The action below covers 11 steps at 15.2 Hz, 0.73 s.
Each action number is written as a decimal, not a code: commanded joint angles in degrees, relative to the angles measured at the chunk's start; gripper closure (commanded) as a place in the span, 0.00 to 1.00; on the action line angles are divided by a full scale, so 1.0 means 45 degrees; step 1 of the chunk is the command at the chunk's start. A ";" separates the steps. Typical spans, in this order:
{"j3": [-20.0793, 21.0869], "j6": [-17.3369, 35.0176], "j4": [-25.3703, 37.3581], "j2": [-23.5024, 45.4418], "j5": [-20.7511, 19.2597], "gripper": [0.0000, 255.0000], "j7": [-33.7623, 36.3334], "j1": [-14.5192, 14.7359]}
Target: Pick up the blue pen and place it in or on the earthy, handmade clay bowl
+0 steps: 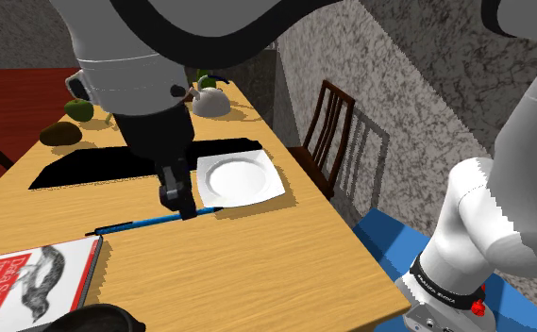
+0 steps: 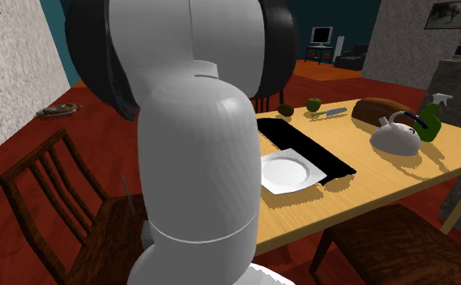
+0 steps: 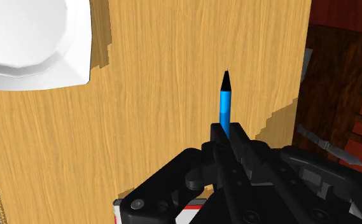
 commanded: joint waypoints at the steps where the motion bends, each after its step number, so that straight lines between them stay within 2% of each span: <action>1: 0.0347 -0.0259 0.0723 0.0560 -0.0202 1.00 0.0742 0.0344; 6: 0.1024 -0.0970 0.2864 0.2327 -0.0988 1.00 0.2493 0.1399; 10: 0.1357 -0.1800 0.5111 0.4069 -0.1833 1.00 0.3829 0.2596; 11: 0.1334 -0.1618 0.4910 0.4045 -0.1818 1.00 0.3829 0.2584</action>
